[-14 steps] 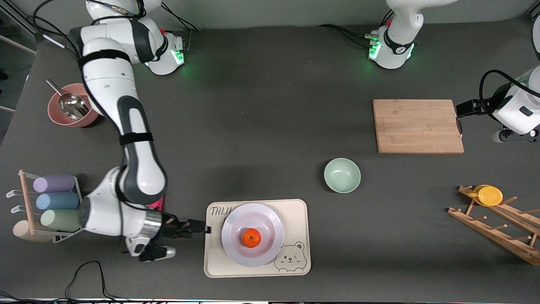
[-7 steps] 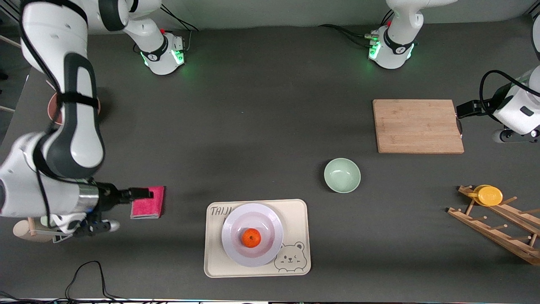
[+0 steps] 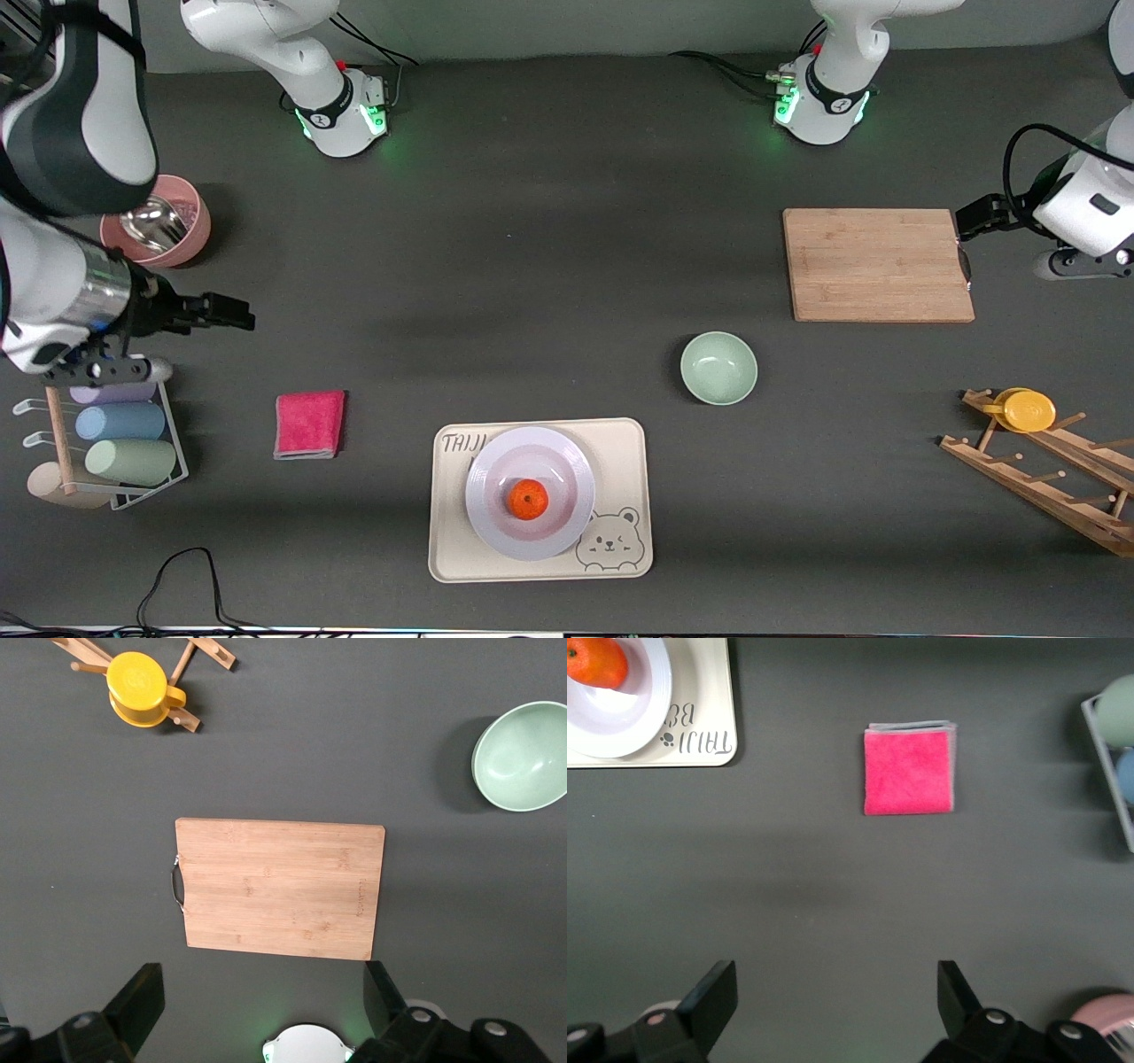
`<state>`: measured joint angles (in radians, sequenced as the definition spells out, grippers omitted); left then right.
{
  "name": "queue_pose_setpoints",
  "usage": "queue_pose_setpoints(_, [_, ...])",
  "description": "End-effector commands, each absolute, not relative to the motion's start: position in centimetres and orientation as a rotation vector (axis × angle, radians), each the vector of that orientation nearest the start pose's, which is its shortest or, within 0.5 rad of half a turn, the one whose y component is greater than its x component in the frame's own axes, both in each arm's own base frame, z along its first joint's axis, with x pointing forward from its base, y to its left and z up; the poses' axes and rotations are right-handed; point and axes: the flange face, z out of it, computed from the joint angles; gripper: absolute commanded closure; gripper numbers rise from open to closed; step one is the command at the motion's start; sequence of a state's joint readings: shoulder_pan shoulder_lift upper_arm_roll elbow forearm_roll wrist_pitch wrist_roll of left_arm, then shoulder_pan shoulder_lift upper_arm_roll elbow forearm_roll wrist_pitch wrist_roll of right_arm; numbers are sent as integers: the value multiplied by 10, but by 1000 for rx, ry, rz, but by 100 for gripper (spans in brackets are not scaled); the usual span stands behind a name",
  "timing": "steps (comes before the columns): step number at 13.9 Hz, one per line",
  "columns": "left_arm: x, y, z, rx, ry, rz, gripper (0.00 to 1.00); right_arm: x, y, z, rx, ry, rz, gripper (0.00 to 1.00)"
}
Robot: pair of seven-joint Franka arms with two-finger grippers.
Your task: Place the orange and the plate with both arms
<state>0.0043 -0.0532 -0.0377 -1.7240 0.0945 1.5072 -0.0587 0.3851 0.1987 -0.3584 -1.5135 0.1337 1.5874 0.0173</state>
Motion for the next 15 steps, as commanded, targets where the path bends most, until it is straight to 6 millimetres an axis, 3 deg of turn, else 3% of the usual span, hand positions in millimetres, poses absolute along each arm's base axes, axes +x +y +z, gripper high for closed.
queue_pose_setpoints(1, [517,-3,584,-3037,-54,180,0,575,41,573,-3080,32,127,0])
queue_pose_setpoints(4, [517,12,588,-3035,-99,178,0,556,34,584,-3057,43,109,0])
queue_pose_setpoints(7, [518,5,587,-3031,-88,184,0,544,56,598,-3130,70,91,0])
queue_pose_setpoints(9, [519,6,586,-3035,-88,182,0,538,53,603,-3129,78,100,0])
queue_pose_setpoints(15, [519,0,592,-3067,-82,185,0,538,47,603,-3142,61,96,0])
